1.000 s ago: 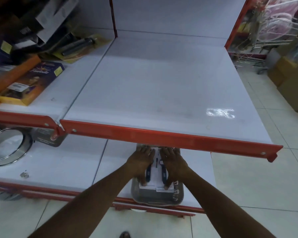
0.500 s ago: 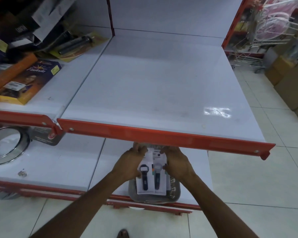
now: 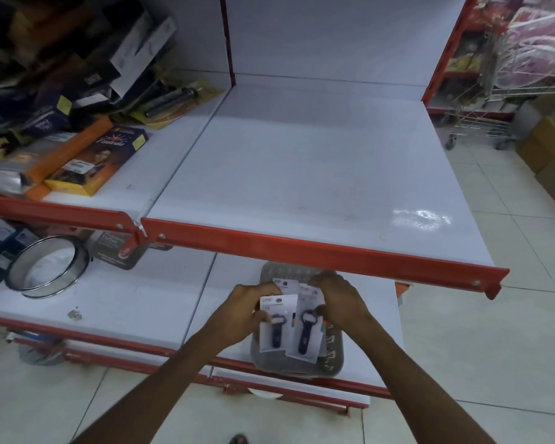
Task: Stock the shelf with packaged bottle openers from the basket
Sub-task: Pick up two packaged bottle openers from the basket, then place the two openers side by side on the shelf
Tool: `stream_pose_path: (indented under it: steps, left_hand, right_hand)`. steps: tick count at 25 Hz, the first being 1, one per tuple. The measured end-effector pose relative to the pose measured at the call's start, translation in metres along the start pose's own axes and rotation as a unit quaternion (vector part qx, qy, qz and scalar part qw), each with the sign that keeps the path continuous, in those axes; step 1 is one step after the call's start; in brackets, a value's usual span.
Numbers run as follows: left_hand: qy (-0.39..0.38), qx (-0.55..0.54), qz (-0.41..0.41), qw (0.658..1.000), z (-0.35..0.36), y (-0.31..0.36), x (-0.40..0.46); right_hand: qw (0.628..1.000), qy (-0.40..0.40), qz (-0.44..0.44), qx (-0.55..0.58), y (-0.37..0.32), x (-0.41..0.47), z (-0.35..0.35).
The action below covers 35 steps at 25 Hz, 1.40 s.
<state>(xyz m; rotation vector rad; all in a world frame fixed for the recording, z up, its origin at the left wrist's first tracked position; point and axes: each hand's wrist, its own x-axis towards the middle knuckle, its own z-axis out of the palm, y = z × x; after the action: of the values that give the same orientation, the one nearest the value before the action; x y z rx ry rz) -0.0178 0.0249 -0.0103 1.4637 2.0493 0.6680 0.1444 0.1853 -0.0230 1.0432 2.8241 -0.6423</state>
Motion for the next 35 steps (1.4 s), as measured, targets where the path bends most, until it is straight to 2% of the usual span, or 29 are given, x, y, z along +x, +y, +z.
stream_pose_path:
  steps: [4, 7, 9, 11, 12, 14, 16, 20, 22, 23, 26, 29, 31, 35]
  left_hand:
    - [0.132, -0.059, 0.059, 0.988, -0.061, 0.048, -0.037]
    - [0.232, -0.162, 0.063, 0.957, -0.113, 0.092, -0.058]
    - [0.278, -0.25, 0.087, 0.923, -0.143, 0.12, -0.063]
    - [0.321, -0.304, 0.113, 0.89, -0.167, 0.14, -0.054]
    - [0.334, -0.312, 0.124, 0.881, -0.177, 0.146, -0.045]
    - [0.343, -0.307, 0.135, 0.877, -0.19, 0.151, -0.016]
    - [0.341, -0.3, 0.109, 0.884, -0.193, 0.139, 0.026]
    - [0.295, -0.266, 0.006, 0.918, -0.179, 0.113, 0.097]
    - [0.267, -0.136, -0.026, 0.954, -0.171, 0.104, 0.106]
    - [0.244, -0.058, -0.016, 0.968, -0.17, 0.101, 0.106]
    - [0.109, 0.094, 0.041, 0.989, -0.185, 0.094, 0.1]
    - [-0.047, 0.141, 0.051, 0.988, -0.195, 0.083, 0.102]
    - [-0.071, 0.125, 0.062, 0.988, -0.191, 0.077, 0.104]
    - [-0.065, 0.117, 0.084, 0.987, -0.182, 0.081, 0.099]
  right_hand:
    - [0.991, 0.083, -0.044, 0.09, -0.04, -0.063, -0.067]
    - [0.976, 0.156, -0.089, 0.124, -0.071, -0.115, -0.123]
    - [0.952, 0.214, -0.101, 0.197, -0.082, -0.135, -0.164]
    - [0.912, 0.275, -0.104, 0.287, -0.086, -0.134, -0.205]
    - [0.897, 0.308, -0.108, 0.299, -0.086, -0.124, -0.224]
    - [0.888, 0.339, -0.107, 0.292, -0.081, -0.09, -0.255]
    - [0.894, 0.326, -0.091, 0.293, -0.07, -0.044, -0.27]
    - [0.945, 0.25, -0.058, 0.205, -0.041, 0.038, -0.253]
    - [0.961, 0.199, -0.03, 0.187, -0.032, 0.051, -0.237]
    - [0.968, 0.182, -0.023, 0.169, -0.028, 0.052, -0.232]
    - [0.99, 0.104, -0.04, 0.09, -0.018, 0.042, -0.228]
    - [0.998, -0.04, -0.041, 0.01, -0.014, 0.024, -0.233]
    - [0.998, -0.054, -0.032, 0.001, -0.011, 0.017, -0.23]
    - [0.998, -0.011, -0.051, 0.035, -0.011, 0.008, -0.219]
